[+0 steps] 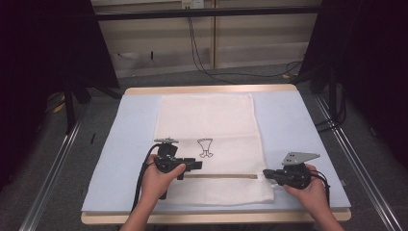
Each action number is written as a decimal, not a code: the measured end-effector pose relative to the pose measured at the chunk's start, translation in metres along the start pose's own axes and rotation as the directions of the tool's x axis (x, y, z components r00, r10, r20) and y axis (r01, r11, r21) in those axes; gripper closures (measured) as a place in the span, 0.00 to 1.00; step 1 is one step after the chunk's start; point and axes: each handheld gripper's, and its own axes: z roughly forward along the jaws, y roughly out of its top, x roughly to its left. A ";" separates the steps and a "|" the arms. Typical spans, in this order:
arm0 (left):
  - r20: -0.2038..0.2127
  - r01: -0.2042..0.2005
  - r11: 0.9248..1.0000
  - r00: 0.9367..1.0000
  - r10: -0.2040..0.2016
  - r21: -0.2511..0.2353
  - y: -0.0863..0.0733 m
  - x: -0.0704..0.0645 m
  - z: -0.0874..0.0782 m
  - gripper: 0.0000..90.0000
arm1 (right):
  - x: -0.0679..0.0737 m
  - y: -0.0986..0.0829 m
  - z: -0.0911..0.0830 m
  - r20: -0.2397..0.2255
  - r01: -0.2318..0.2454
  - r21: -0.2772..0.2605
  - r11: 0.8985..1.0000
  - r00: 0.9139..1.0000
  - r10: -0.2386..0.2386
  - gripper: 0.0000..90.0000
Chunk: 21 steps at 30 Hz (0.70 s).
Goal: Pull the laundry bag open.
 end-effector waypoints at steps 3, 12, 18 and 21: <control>0.027 0.002 1.000 1.000 -0.003 0.014 0.000 -0.002 0.007 0.70 | 0.002 -0.001 0.000 0.002 0.017 0.003 1.000 1.000 -0.017 1.00; 0.112 0.055 0.998 0.992 -0.059 0.039 0.004 -0.014 0.023 0.78 | 0.007 -0.003 0.004 -0.005 0.056 0.015 0.998 0.998 -0.056 1.00; 0.073 0.052 0.998 0.996 -0.055 0.047 0.006 -0.027 0.039 0.74 | 0.008 -0.005 0.004 0.005 0.053 0.008 0.999 0.999 -0.053 1.00; 0.061 0.051 0.998 0.997 -0.054 0.049 0.007 -0.033 0.047 0.72 | 0.009 -0.005 0.004 0.012 0.056 0.007 0.998 0.998 -0.056 1.00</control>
